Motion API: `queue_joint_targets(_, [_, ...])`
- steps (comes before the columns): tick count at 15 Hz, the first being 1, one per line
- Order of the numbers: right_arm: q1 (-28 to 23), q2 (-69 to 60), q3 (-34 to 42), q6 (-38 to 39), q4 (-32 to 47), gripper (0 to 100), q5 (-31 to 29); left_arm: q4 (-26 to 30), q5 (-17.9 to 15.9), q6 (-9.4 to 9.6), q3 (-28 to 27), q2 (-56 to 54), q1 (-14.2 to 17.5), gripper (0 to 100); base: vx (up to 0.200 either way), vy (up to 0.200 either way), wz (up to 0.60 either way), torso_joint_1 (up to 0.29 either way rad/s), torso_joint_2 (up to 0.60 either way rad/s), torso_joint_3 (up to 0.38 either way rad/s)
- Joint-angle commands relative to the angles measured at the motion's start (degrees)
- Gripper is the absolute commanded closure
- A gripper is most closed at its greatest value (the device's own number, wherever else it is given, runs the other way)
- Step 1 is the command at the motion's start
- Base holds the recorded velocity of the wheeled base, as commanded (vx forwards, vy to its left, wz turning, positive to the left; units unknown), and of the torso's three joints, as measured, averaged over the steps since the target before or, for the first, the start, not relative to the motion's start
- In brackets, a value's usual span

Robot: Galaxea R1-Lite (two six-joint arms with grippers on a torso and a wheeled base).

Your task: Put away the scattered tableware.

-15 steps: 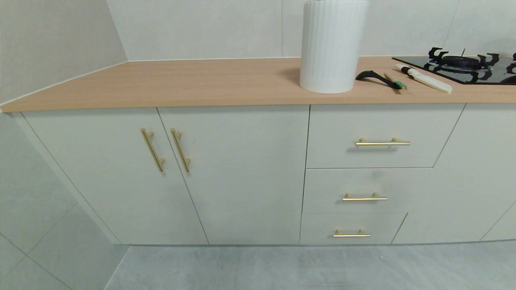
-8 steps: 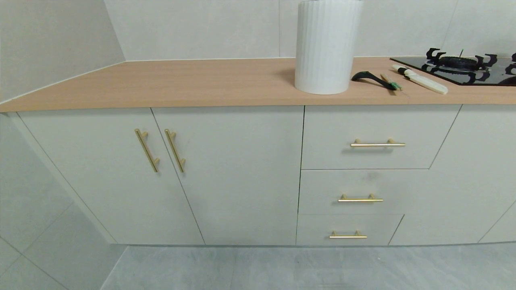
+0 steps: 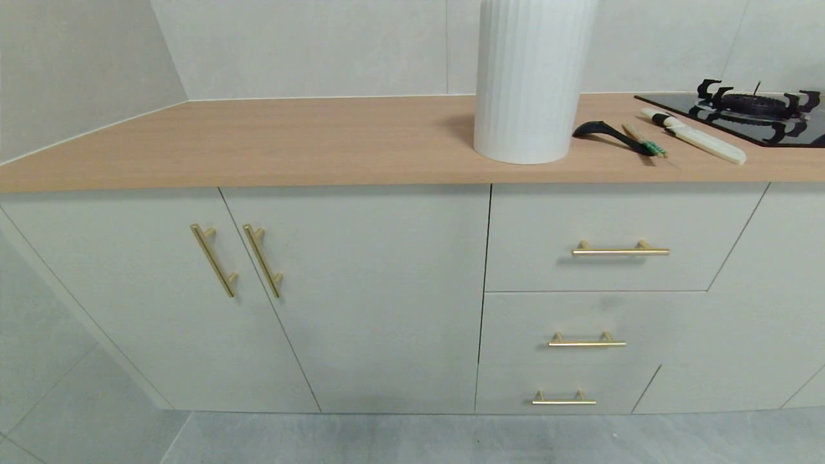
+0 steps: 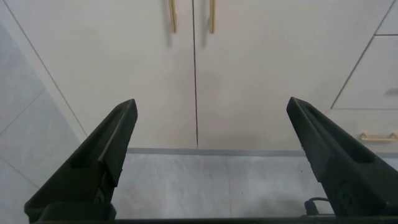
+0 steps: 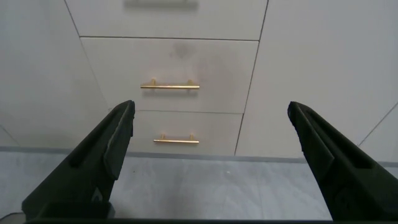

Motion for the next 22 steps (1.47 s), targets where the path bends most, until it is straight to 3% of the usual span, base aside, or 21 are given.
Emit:
queue_joint_targets(1, [0.01, 0.09, 0.01, -0.02, -0.01, 0, 0.04, -0.07, 0.03, -0.02, 0.00, 0.09, 0.04, 0, 0.000, 0.000, 0.00, 0.000, 0.00, 0.000])
queue_joint_targets(4, [0.01, 0.09, 0.01, -0.02, -0.01, 0, 0.04, -0.07, 0.03, -0.11, 0.00, 0.09, 0.04, 0, 0.000, 0.000, -0.60, 0.001, 0.00, 0.002])
queue_joint_targets(22, [0.01, 0.09, 0.09, -0.02, -0.01, 0, 0.13, -0.07, 0.03, -0.11, 0.00, 0.09, 0.04, 0, 0.000, 0.000, 0.07, 0.000, 0.00, 0.001])
